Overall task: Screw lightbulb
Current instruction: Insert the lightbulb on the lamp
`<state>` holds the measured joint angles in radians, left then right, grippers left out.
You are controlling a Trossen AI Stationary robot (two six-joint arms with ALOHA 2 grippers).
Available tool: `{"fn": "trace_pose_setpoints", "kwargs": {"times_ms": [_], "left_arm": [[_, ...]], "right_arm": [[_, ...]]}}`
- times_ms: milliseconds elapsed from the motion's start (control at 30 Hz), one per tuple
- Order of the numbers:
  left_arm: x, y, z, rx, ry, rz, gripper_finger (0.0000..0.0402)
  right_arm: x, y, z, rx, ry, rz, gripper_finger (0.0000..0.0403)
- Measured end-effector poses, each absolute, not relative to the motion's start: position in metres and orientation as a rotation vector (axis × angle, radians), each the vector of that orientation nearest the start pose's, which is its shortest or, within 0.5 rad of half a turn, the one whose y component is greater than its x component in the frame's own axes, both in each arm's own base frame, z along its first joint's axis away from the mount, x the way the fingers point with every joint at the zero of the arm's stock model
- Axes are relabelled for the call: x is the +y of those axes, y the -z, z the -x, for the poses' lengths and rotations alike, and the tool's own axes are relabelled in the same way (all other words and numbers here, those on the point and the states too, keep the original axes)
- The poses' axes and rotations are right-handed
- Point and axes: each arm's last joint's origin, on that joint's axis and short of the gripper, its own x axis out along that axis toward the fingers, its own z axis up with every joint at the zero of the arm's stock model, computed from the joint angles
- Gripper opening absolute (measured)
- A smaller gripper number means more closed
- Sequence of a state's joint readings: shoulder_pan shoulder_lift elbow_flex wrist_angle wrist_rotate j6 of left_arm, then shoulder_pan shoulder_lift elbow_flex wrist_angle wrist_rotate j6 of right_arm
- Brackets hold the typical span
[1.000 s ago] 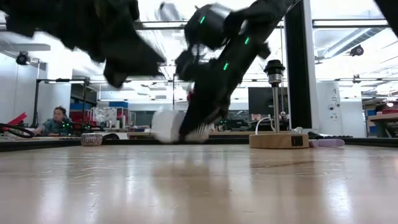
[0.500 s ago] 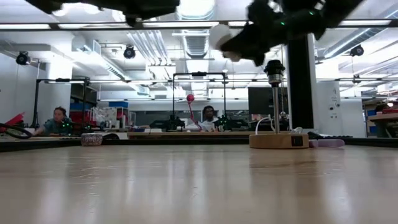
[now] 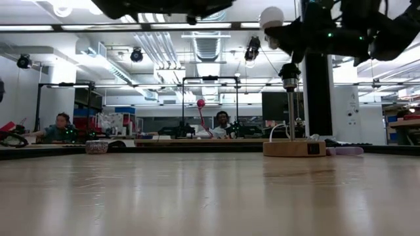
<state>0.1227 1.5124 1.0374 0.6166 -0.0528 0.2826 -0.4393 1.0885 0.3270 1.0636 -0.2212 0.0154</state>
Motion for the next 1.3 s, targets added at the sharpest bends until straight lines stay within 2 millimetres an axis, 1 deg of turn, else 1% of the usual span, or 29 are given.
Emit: {"fn": "trace_pose_setpoints", "kwargs": {"times_ms": [33,167,300,400,500,567,667,767,933,1167,1300], "left_arm": [[0.046,-0.325,-0.35,-0.121,-0.198,-0.303,0.0152],[0.057,-0.335,-0.373,-0.116,-0.197,-0.363,0.0152],[0.081,-0.339,-0.385,-0.107,-0.145,-0.367,0.0152],[0.102,-0.341,-0.387,-0.126,-0.071,-0.329,0.0152],[0.121,-0.341,-0.383,-0.123,-0.084,-0.285,0.0152],[0.128,-0.336,-0.381,-0.107,-0.1,-0.278,0.0152],[0.128,-0.328,-0.38,-0.082,-0.073,-0.279,0.0152],[0.126,-0.327,-0.381,-0.088,-0.048,-0.285,0.0152],[0.128,-0.323,-0.387,-0.101,-0.049,-0.293,0.0152],[0.132,-0.324,-0.405,-0.136,0.013,-0.294,0.0152],[0.134,-0.331,-0.411,-0.159,0.018,-0.3,0.0152]], "right_arm": [[-0.084,-0.242,-0.189,-0.312,0.222,0.091,0.0119],[-0.089,-0.243,-0.186,-0.315,0.25,0.089,0.0119],[-0.09,-0.243,-0.183,-0.327,0.267,0.117,0.0119],[-0.092,-0.242,-0.176,-0.375,0.291,0.122,0.0119],[-0.096,-0.235,-0.167,-0.388,0.325,0.085,0.0119],[-0.098,-0.228,-0.163,-0.37,0.343,0.045,0.0119],[-0.099,-0.219,-0.158,-0.365,0.368,-0.013,0.0119],[-0.098,-0.214,-0.155,-0.365,0.397,-0.031,0.0119],[-0.097,-0.212,-0.154,-0.365,0.397,-0.05,0.0119],[-0.098,-0.206,-0.155,-0.333,0.4,-0.065,0.0119],[-0.098,-0.205,-0.155,-0.321,0.402,-0.063,0.0119]]}}
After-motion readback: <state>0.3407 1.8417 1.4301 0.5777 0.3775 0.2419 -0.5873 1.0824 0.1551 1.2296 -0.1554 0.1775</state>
